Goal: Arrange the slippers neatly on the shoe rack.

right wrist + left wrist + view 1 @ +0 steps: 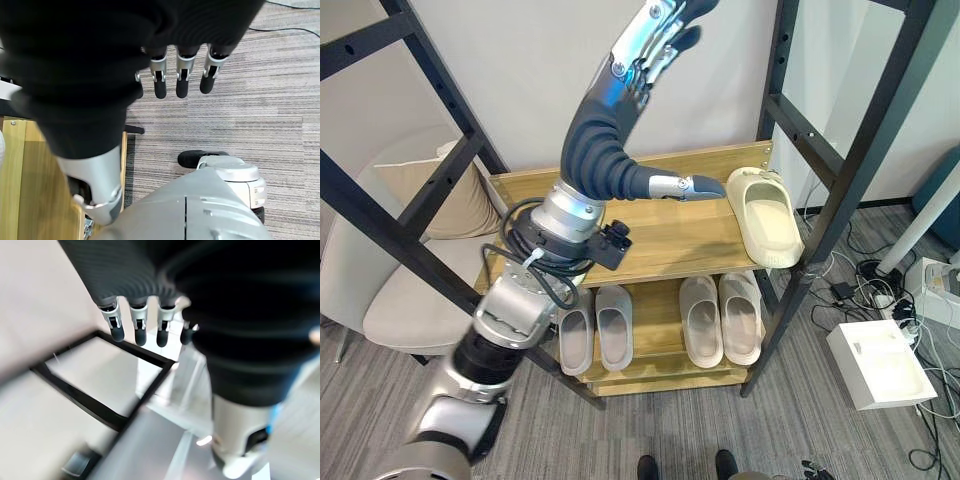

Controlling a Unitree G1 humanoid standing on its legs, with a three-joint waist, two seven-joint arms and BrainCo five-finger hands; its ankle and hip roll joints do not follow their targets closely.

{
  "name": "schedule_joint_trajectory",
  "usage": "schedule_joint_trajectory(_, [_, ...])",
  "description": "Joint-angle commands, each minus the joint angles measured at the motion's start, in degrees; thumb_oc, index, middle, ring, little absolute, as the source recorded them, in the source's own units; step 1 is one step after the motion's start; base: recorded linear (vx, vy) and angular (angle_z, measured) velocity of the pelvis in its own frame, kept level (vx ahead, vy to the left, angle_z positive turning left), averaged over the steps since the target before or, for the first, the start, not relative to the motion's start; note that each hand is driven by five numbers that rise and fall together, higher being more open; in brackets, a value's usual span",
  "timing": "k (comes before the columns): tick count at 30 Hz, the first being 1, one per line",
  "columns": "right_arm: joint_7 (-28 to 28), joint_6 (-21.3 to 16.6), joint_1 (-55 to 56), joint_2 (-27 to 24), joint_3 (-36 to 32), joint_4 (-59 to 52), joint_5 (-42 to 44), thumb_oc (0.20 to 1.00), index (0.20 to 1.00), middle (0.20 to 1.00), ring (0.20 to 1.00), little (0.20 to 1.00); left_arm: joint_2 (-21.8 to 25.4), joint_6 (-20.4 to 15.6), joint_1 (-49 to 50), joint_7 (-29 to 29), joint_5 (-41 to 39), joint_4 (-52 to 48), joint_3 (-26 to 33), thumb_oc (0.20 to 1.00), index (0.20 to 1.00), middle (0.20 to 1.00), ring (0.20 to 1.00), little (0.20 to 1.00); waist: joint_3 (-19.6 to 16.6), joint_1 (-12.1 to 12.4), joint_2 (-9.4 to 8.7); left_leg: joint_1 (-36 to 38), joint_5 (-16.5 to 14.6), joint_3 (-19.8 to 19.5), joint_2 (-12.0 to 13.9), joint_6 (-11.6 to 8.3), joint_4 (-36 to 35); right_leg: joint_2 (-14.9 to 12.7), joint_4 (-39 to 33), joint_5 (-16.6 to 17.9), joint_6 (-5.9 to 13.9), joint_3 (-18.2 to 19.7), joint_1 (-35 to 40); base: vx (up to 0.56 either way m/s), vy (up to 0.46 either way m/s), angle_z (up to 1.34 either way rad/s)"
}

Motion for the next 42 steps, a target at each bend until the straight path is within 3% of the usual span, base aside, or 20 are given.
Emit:
schedule_joint_trajectory(1, [0.3, -2.4, -0.1, 0.8, 0.6, -0.4, 1.8, 1.000, 1.000, 1.000, 1.000, 1.000, 5.0, -0.1, -4.7, 6.5, 16.6, 2.4, 2.8, 1.000, 1.000, 1.000, 1.000, 1.000, -0.9, 1.3, -2.11, 1.7, -1.7, 0.9, 2.4, -4.28, -0.1, -2.9, 0.0, -4.1, 4.05, -0.5, 2.0, 0.04, -0.013, 0.09])
schedule_joint_trajectory(2, [0.3, -2.6, 0.3, 0.6, 0.4, -0.9, 1.6, 1.000, 1.000, 1.000, 1.000, 1.000, 9.9, 0.8, -2.3, 6.7, 22.2, 2.3, 4.7, 1.000, 1.000, 1.000, 1.000, 1.000, -1.0, 1.5, -2.13, 1.8, -1.8, 1.0, 2.4, -4.29, -0.1, -2.9, 0.0, -4.1, 4.12, -0.6, 2.1, 0.07, -0.009, 0.07])
schedule_joint_trajectory(4, [0.4, -2.8, 0.9, 0.3, 0.3, -1.4, 1.5, 1.000, 1.000, 1.000, 1.000, 1.000, 13.0, 0.8, -0.1, 7.9, 25.4, 2.4, 6.3, 1.000, 1.000, 1.000, 1.000, 1.000, -1.1, 1.7, -2.12, 1.9, -1.9, 1.1, 2.4, -4.29, -0.1, -2.9, 0.0, -4.2, 4.14, -0.7, 2.1, 0.04, -0.004, -0.03])
schedule_joint_trajectory(11, [1.2, -2.9, 1.9, -0.7, 1.0, -3.7, 0.7, 1.000, 1.000, 1.000, 1.000, 1.000, 17.6, 3.3, 5.8, 9.0, 31.8, 7.1, 9.6, 1.000, 1.000, 1.000, 1.000, 1.000, -1.0, 2.1, -2.22, 2.5, -2.6, 0.8, 2.4, -4.16, -0.1, -2.8, 0.0, -4.9, 4.11, -0.8, 2.7, 0.01, 0.000, 0.01])
schedule_joint_trajectory(19, [1.0, -2.4, 1.7, -0.8, 1.3, -4.9, 0.0, 1.000, 1.000, 1.000, 1.000, 1.000, 11.1, 6.0, 11.3, 8.9, 32.2, 14.8, 10.1, 1.000, 1.000, 1.000, 1.000, 1.000, -0.9, 1.8, -2.52, 2.7, -2.7, 0.7, 2.6, -4.09, -0.1, -2.5, 0.0, -5.2, 3.80, -1.0, 2.9, 0.00, 0.000, 0.00])
schedule_joint_trajectory(27, [0.3, -2.1, 1.2, -1.1, 1.1, -5.2, -0.1, 1.000, 1.000, 1.000, 1.000, 1.000, 3.7, 10.3, 6.5, 10.9, 31.7, 31.2, 4.2, 1.000, 1.000, 1.000, 1.000, 1.000, -0.6, 0.6, -2.64, 2.8, -2.8, 1.4, 2.7, -3.88, -0.1, -2.3, 0.0, -5.0, 3.71, -0.5, 2.5, 0.00, 0.000, 0.00])
schedule_joint_trajectory(42, [-1.6, -2.6, 1.8, -1.7, 0.7, -5.4, 0.9, 1.000, 1.000, 1.000, 1.000, 1.000, -2.2, 16.1, -2.8, 13.7, 34.2, 53.4, -6.0, 1.000, 1.000, 1.000, 1.000, 1.000, -0.3, -2.0, -2.32, 3.0, -3.0, 3.0, 3.1, -3.63, -0.1, -2.1, 0.0, -4.5, 3.90, 1.0, 1.5, 0.00, -0.006, -0.06])
